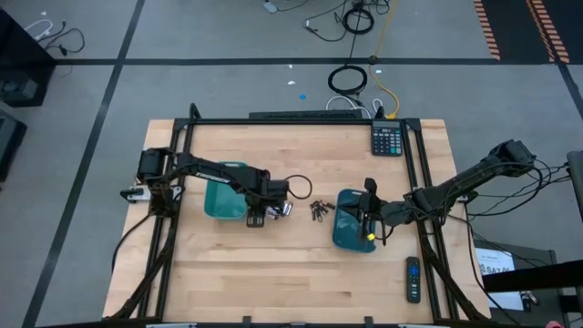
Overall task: Sort batteries
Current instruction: Put the silver battery into the green bin
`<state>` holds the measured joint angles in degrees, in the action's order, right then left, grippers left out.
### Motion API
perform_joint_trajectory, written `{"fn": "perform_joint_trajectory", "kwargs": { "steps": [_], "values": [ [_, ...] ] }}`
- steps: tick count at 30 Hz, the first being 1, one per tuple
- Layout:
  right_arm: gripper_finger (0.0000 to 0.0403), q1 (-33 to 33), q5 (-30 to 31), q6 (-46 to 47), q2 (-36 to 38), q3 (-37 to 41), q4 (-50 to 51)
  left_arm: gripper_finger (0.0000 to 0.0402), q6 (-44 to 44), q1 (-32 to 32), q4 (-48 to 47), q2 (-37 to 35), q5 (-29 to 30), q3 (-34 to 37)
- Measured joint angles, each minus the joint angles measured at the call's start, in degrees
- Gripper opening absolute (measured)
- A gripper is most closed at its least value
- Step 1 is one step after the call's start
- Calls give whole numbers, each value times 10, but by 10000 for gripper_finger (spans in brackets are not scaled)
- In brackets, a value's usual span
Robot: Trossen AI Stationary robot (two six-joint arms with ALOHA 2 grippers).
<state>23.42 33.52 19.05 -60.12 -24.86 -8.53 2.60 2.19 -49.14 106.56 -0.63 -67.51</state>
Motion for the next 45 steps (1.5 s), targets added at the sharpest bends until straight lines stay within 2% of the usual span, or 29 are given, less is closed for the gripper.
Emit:
{"fn": "perform_joint_trajectory", "kwargs": {
  "steps": [5,10,25,35,38,41,45],
  "values": [
    [0,0,0,0,0,0,-2,260,-57,2,12,0,14,0],
    [0,0,0,0,0,0,-2,261,-66,4,13,0,23,0],
    [0,0,0,0,0,0,-2,196,-44,20,21,32,23,-3],
    [0,0,0,0,0,0,-2,63,30,30,-3,34,55,-3],
    [0,0,0,0,0,0,-2,35,42,34,-10,34,66,-2],
    [0,0,0,0,0,0,-2,29,42,39,-15,34,75,-1],
    [0,0,-1,0,0,0,-2,69,25,40,-14,35,84,-1]
  ]
}}
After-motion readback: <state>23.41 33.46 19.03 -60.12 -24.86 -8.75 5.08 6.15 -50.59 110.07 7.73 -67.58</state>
